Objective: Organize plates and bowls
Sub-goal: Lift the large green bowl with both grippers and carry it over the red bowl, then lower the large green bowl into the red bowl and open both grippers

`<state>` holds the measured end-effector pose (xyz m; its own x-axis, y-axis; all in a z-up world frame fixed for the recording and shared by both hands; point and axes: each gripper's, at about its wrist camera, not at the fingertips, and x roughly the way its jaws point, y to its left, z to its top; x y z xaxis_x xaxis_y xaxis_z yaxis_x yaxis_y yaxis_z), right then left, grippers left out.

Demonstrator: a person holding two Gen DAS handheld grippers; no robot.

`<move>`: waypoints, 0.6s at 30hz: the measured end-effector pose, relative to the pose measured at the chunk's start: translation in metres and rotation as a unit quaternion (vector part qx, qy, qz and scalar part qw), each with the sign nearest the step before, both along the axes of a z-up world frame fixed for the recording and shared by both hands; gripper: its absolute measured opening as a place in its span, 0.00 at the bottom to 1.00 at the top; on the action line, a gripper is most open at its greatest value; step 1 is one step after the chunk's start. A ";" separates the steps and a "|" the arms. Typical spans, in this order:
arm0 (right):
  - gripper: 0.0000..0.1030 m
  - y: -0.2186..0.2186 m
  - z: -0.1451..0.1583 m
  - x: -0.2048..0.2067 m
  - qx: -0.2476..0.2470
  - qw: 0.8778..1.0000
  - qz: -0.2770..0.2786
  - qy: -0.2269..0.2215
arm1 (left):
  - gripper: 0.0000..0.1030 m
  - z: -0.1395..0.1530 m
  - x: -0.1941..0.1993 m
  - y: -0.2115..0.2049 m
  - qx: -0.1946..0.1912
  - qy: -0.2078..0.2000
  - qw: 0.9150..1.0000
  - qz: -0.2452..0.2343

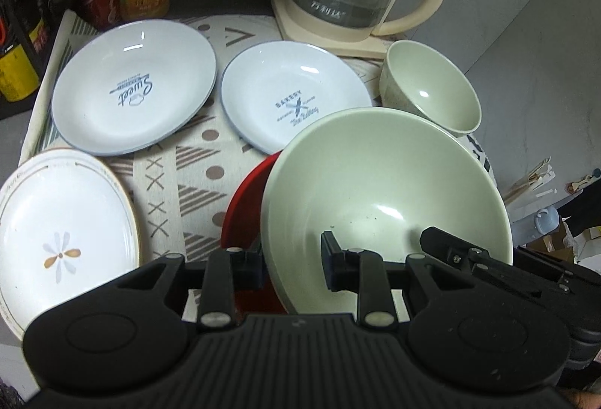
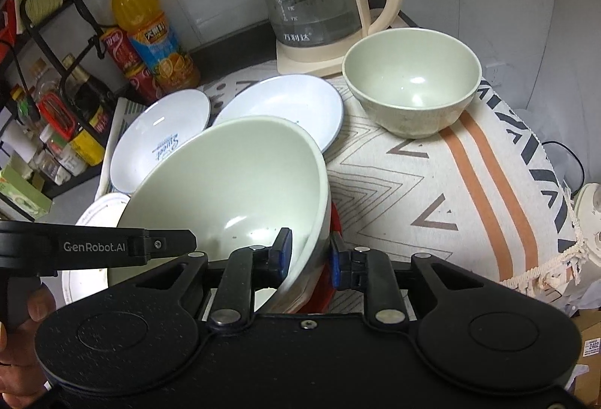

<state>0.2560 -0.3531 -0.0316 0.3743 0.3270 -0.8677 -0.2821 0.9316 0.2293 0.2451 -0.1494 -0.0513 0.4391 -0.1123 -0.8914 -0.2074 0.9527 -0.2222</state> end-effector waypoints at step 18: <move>0.20 0.006 -0.005 0.004 -0.023 1.000 0.016 -0.013 | 0.28 -0.019 0.005 0.008 0.013 0.028 1.000 0.007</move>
